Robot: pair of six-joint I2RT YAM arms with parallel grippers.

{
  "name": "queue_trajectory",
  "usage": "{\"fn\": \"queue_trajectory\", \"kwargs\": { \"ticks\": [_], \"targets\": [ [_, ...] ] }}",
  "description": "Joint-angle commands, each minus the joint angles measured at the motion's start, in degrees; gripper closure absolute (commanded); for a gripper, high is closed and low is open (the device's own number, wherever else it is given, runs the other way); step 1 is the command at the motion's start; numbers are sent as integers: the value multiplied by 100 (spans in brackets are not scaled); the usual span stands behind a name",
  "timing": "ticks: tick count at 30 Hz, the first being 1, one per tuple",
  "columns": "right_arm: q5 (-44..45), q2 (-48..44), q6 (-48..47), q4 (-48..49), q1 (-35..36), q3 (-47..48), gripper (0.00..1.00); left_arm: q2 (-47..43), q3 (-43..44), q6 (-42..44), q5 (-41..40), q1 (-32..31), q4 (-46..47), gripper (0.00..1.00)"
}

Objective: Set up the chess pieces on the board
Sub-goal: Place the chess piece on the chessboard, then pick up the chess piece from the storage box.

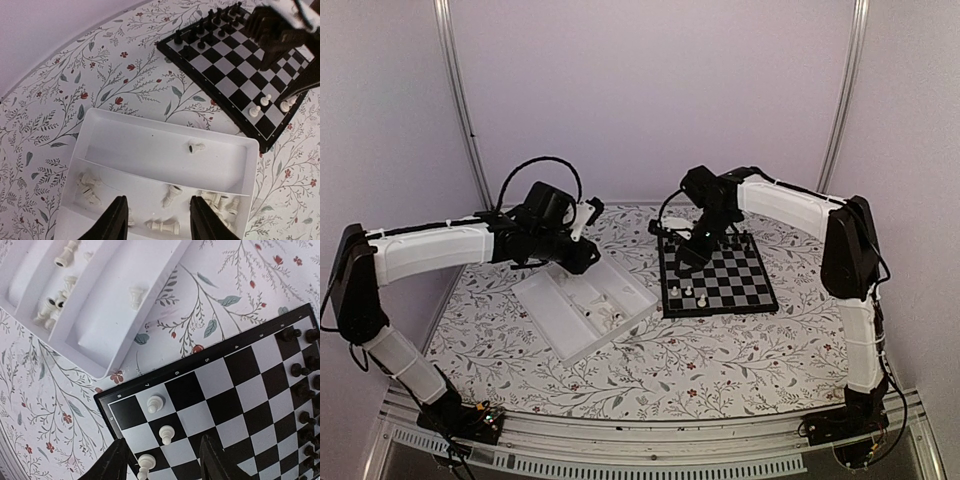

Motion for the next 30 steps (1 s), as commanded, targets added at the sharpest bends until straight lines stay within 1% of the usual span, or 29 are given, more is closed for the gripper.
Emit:
{"fn": "queue_trajectory", "kwargs": {
  "ticks": [1,6,8,11,14,18,24,30],
  "targets": [
    [-654,-1022,335,289,-275,-417,47,407,172,-44,623,47,-83,58],
    [-922,-2125,458,1732,-644,-2248,48,1045,495,-331,1104,39,-117,62],
    [-1048,-2466,463,2118,-807,-2781,49,1260,632,-548,1275,38,-39,63],
    [-1367,-2801,533,2610,-1108,-3370,51,1626,840,-856,1297,46,-39,63],
    [-1544,-3019,575,2778,-1326,-3605,51,1955,969,-1105,1260,47,3,64],
    [-1707,-3149,588,2920,-1376,-3816,52,2324,1121,-1339,1356,56,-16,66],
    [-1781,-3207,562,2962,-1370,-3880,52,2557,1147,-1547,1395,77,100,70],
    [-1693,-3215,495,2961,-1378,-3921,52,2769,1253,-1602,1500,138,212,71]
  ]
}}
